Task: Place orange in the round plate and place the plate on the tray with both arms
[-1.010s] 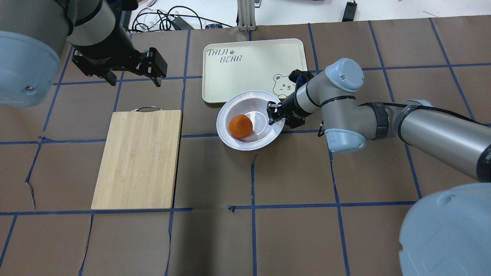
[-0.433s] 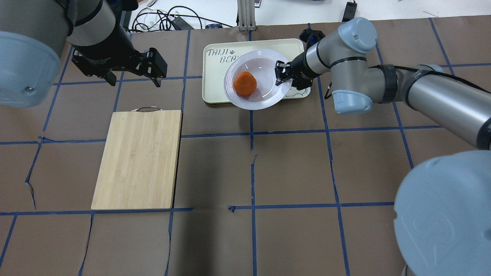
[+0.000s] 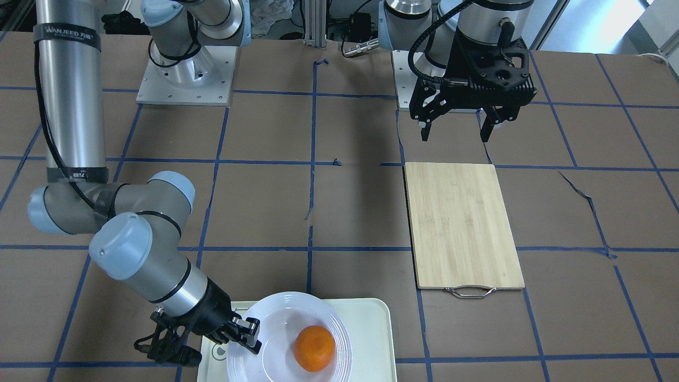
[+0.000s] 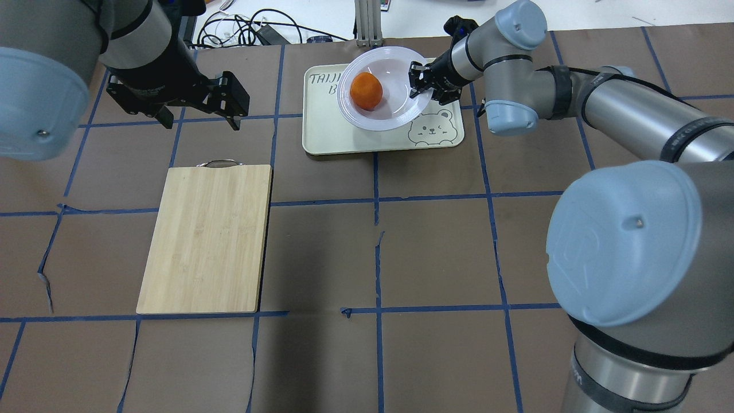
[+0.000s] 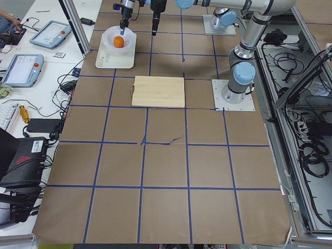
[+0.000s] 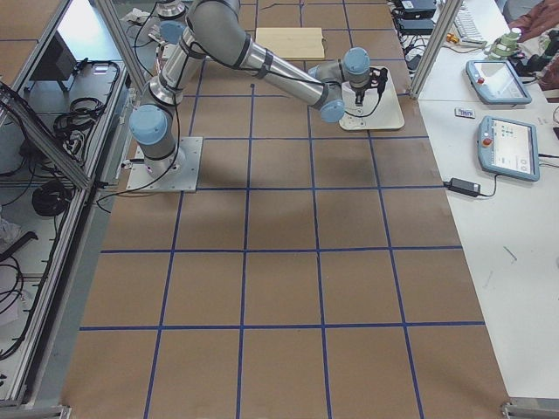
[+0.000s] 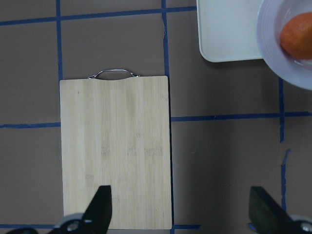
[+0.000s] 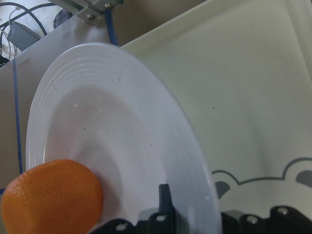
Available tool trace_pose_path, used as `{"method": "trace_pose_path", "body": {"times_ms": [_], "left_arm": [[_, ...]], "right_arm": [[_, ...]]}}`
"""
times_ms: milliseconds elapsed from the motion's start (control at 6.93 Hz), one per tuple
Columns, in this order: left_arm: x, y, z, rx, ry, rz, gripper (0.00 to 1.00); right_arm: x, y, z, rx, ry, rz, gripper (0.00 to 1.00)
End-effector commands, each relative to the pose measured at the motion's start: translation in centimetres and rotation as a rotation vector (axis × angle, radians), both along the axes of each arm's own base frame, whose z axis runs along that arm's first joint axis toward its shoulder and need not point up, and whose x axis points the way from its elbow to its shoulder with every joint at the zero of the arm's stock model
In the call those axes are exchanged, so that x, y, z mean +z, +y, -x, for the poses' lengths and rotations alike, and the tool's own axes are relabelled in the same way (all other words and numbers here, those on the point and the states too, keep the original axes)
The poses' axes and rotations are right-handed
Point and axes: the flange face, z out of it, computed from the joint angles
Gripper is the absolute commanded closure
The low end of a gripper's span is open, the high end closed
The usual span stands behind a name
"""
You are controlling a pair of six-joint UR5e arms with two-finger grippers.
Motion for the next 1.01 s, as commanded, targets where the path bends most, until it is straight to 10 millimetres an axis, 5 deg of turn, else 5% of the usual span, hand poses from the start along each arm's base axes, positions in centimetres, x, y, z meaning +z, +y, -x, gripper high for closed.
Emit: {"method": "trace_pose_path", "body": {"times_ms": [0, 144, 577, 721, 865], "left_arm": [[0.0, 0.0, -0.1, 0.001, 0.001, 0.0, 0.0], [0.0, 0.0, 0.0, 0.0, 0.001, 0.0, 0.0], [0.0, 0.0, 0.1, -0.002, -0.001, 0.0, 0.0], [0.0, 0.0, 0.1, -0.002, -0.001, 0.0, 0.0], [0.0, 0.0, 0.1, -0.002, -0.001, 0.0, 0.0]], "right_arm": [[-2.8, -2.0, 0.0, -0.005, -0.003, -0.016, 0.94], [-3.1, -2.0, 0.0, -0.009, -0.003, -0.022, 0.87], [-2.9, -2.5, 1.0, -0.05, 0.003, -0.028, 0.29], [-2.6, -2.9, 2.5, -0.053, 0.01, -0.012, 0.19], [-1.6, -3.2, 6.3, 0.005, 0.122, 0.05, 0.17]]}}
